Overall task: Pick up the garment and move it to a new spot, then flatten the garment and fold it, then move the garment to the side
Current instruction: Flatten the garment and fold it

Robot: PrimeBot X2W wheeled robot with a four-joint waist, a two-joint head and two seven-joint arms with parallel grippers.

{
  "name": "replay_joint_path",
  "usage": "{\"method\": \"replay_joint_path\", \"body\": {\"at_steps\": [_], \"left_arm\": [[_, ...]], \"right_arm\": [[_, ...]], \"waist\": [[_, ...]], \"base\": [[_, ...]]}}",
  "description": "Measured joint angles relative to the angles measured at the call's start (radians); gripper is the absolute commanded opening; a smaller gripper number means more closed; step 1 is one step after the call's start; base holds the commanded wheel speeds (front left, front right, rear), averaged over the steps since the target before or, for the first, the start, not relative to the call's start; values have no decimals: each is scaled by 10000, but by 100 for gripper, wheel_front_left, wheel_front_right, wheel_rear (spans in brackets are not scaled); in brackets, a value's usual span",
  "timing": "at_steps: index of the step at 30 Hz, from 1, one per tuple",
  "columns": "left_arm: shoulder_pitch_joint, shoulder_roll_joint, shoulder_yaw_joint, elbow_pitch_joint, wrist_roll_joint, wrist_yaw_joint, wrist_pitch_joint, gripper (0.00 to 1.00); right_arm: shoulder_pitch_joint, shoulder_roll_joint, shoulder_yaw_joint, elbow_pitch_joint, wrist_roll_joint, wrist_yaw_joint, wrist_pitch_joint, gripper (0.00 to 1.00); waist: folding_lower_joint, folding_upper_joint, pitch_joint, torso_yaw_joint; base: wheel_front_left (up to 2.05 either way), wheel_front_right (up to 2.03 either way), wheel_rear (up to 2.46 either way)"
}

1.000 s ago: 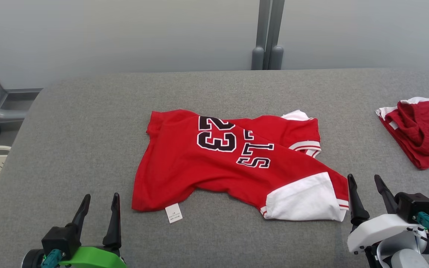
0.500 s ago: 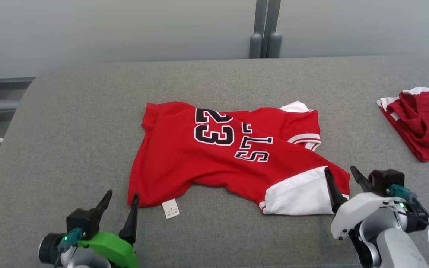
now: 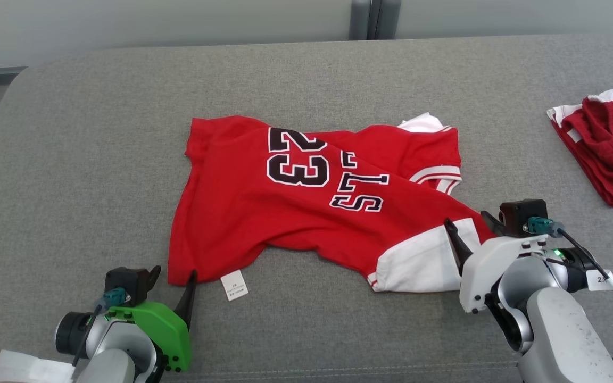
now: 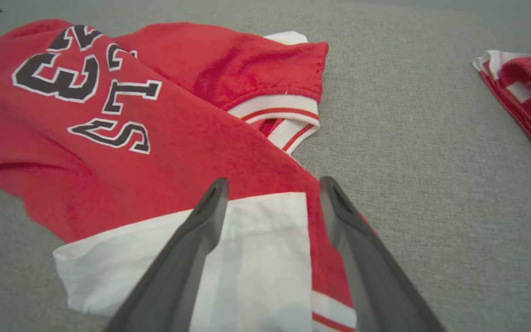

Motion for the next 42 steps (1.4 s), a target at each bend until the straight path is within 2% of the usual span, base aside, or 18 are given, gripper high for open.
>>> {"method": "replay_joint_path", "body": {"at_steps": [12, 13, 14, 17, 18, 19, 25, 26, 27, 28, 32, 37, 42], "left_arm": [[0, -10, -31, 370, -291, 86, 228, 100], [0, -12, -65, 407, -326, 86, 284, 87], [0, -15, -88, 414, -336, 86, 284, 61], [-18, -38, -136, 500, -364, 86, 336, 7], [-47, -44, -148, 523, -395, 84, 343, 7], [-96, -56, -155, 546, -418, 84, 343, 0], [-280, -65, -207, 681, -437, 84, 268, 0], [-315, -65, -215, 706, -439, 84, 232, 0], [-315, -65, -215, 706, -439, 84, 232, 0], [-337, -65, -215, 729, -439, 86, 198, 0], [-385, -65, -228, 840, -493, 84, 132, 0], [-420, -123, -190, 941, -644, 84, -35, 0], [-474, -311, 276, 721, -1373, 86, -228, 0]], "right_arm": [[112, -198, 2, -130, 8, 0, 380, 100], [127, -198, 36, -107, 19, 0, 422, 100], [129, -198, 73, -69, 35, 0, 462, 100], [128, -211, 167, 63, 84, 0, 585, 100], [123, -217, 182, 102, 117, 0, 631, 100], [119, -228, 209, 134, 138, -2, 683, 100], [70, -228, 232, 221, 259, 0, 800, 100], [61, -232, 268, 219, 278, 0, 798, 96], [61, -232, 268, 219, 278, 0, 798, 77], [48, -228, 284, 213, 318, 0, 756, 53], [25, -251, 345, 171, 332, 0, 594, 0], [17, -291, 357, 121, 332, 0, 428, 0], [-35, -428, 360, -217, 481, 0, 100, 0]], "waist": [[0, 0, 58, 31], [0, 0, 68, 32], [0, 0, 79, 33], [0, 0, 125, 35], [0, 0, 145, 35], [0, 0, 166, 35], [0, 0, 288, 45], [1, 0, 303, 46], [1, 0, 303, 46], [0, 0, 315, 45], [0, 0, 335, 40], [0, 0, 279, 36], [0, 0, 167, 11]], "base": [[0, 0, 0], [0, 0, 0], [0, 0, 0], [0, 0, 0], [0, 0, 0], [0, 0, 0], [0, 0, 0], [0, 0, 0], [0, 0, 0], [0, 0, 0], [0, 0, 0], [0, 0, 0], [0, 0, 0]]}}
